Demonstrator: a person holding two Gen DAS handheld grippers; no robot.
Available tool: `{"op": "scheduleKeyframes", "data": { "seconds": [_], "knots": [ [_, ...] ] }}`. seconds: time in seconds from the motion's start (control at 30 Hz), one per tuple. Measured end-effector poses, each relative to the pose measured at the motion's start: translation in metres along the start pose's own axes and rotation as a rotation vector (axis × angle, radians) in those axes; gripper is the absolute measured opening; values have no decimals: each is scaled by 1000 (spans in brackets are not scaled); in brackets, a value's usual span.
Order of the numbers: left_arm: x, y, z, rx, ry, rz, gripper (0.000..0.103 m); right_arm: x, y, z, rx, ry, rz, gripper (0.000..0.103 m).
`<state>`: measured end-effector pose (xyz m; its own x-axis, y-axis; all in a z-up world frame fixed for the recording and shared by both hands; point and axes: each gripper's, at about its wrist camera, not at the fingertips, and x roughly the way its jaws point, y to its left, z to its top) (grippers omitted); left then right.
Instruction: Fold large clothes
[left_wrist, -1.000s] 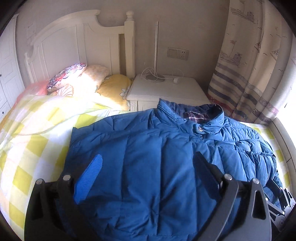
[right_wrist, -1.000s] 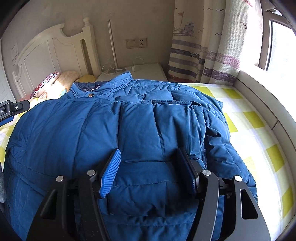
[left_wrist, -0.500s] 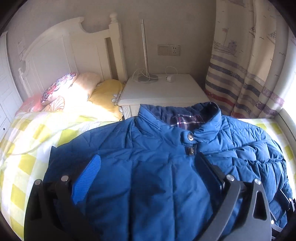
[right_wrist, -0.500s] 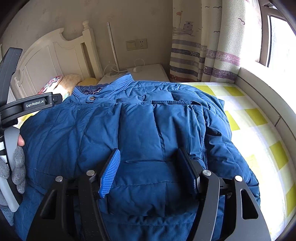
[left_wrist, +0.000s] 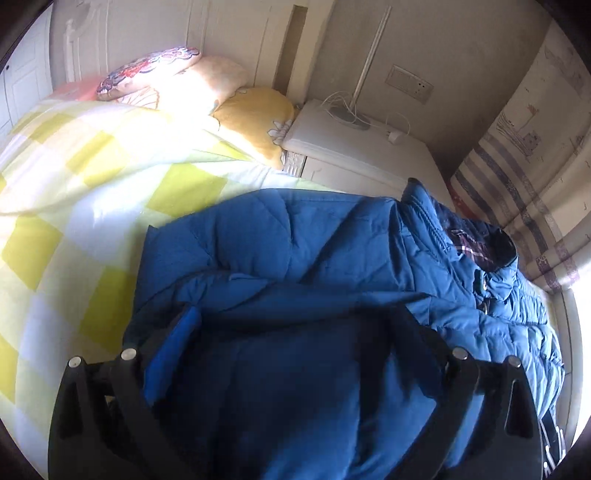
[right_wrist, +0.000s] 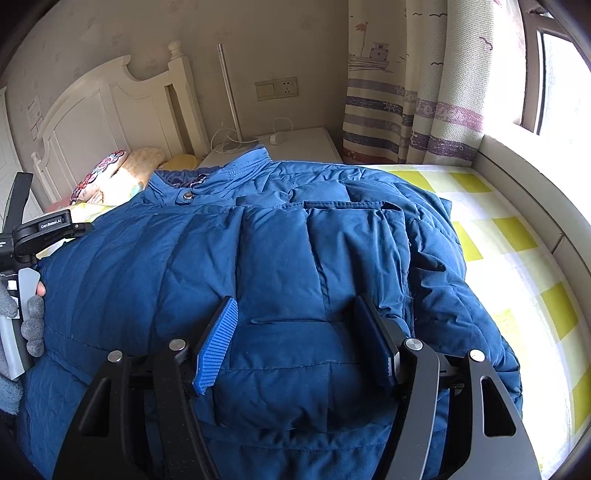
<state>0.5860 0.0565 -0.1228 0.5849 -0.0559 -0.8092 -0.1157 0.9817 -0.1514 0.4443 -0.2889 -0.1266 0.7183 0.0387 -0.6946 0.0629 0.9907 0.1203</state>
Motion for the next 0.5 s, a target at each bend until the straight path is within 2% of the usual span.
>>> {"op": "scheduleKeyframes", "data": {
  "seconds": [0.03,0.1,0.17,0.27,0.33,0.4,0.5],
  "knots": [
    [-3,-7,-3,50,-12,31,100,0,0,0,0,1,-1,63],
    [-19,-14,-9,70,-60,64,100,0,-1,0,7,1,1,63],
    [-48,-21,-24,73,-130,45,100,0,-2,0,12,1,5,63],
    [-88,-48,-67,184,-205,55,100,0,-2,0,12,1,5,63],
    [-94,-63,-96,279,-197,81,100,0,-2,0,14,2,6,63],
    [-77,-75,-116,367,-159,134,101,0,-2,0,17,3,9,63],
    [-74,-73,-115,352,-137,128,101,0,-1,0,15,4,5,63]
  ]
}}
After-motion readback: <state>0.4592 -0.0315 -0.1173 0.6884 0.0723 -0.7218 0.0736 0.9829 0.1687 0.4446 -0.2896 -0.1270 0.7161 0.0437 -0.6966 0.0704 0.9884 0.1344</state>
